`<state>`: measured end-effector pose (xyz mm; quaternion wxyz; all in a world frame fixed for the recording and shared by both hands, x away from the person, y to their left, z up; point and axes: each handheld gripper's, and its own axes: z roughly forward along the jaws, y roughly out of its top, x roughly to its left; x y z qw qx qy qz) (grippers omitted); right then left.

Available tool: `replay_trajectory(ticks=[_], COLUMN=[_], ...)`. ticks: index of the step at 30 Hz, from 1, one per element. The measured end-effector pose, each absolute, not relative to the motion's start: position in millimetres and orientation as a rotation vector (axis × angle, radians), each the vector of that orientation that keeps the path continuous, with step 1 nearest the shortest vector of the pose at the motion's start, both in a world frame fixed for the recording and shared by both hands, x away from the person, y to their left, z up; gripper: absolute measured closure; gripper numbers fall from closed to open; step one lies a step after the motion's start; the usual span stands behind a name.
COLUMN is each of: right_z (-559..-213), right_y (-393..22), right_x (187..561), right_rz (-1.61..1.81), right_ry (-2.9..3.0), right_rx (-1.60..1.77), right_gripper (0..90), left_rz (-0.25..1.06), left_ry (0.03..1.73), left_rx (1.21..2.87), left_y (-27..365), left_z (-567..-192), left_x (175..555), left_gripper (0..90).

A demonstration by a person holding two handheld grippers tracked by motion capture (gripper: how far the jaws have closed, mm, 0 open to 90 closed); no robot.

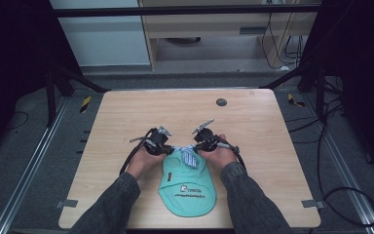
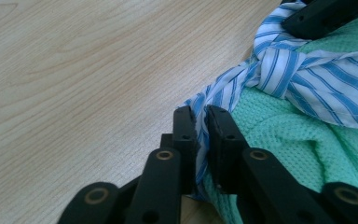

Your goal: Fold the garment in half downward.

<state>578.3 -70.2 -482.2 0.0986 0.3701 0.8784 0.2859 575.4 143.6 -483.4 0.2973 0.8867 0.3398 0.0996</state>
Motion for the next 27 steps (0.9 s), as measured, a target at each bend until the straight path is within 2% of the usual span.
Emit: replay_trajectory(ticks=[7,20,27], right_z=[-477.5,-443.5,-435.0], right_y=[-70.3,-85.2,-93.4], right_x=[575.4,557.5,555.9], right_rz=[0.854,0.942,0.946], right_ry=[2.583,2.483,2.461], right_rx=[1.043,0.914,0.870], right_gripper=[83.1,83.0,83.0], left_rz=[0.288,0.418,0.437], left_ry=[0.885,0.763,0.731], left_rx=[2.366,2.326,2.314], left_y=[144.1,134.1,129.3], left_z=[-480.9,-437.6,-431.3], left_x=[576.0,573.6,571.2], left_gripper=[85.4,86.0,86.0])
